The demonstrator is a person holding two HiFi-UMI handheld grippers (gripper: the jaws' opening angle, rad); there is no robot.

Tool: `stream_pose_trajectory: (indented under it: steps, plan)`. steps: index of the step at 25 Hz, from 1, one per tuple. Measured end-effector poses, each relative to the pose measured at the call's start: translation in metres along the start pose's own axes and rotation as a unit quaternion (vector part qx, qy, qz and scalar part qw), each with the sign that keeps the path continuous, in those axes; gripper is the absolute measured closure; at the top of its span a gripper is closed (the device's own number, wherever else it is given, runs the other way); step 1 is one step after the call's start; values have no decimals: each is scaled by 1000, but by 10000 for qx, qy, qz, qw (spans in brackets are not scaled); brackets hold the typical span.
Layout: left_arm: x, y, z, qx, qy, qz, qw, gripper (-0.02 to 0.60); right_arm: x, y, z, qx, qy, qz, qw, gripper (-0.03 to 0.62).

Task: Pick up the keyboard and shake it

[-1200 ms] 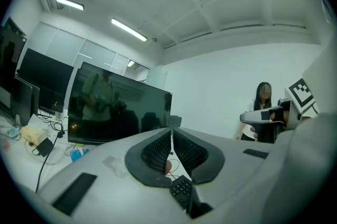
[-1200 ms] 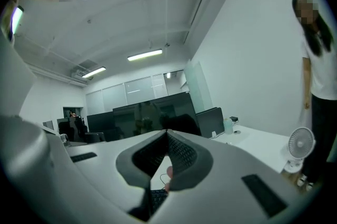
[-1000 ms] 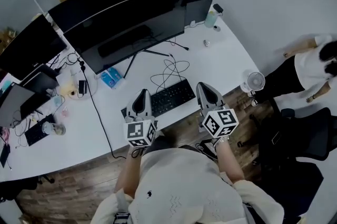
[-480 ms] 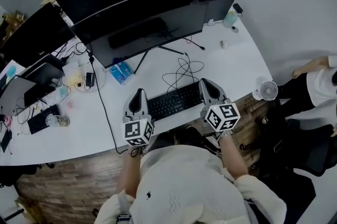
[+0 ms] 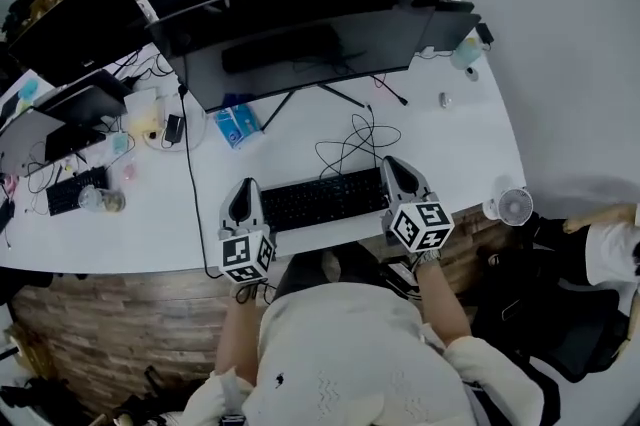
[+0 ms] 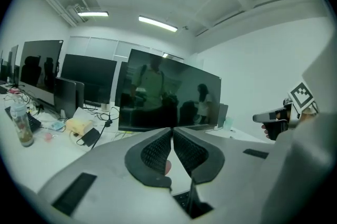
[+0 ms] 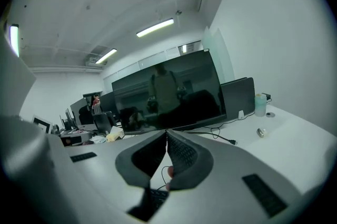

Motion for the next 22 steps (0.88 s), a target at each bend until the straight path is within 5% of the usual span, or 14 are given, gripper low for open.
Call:
stream_pose_trajectory:
  steps: [16,22]
  plan:
    - [-22,19,77,565,804,-672,9929,557,-47,-58,47,-327,838,-3,9959,571]
    - [-30,31,96,762,994,-591,9904,554,-60,-64,69,-341,1139,47,9929,560]
Point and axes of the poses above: the fingertips, and each gripper's own axes: x backward along the fingers, y to its left, z out of its underside, the point moved 9 cm from there along x, backward along the fingers, and after that the axes turned 12 degrees about y, right-handed, at the moved point
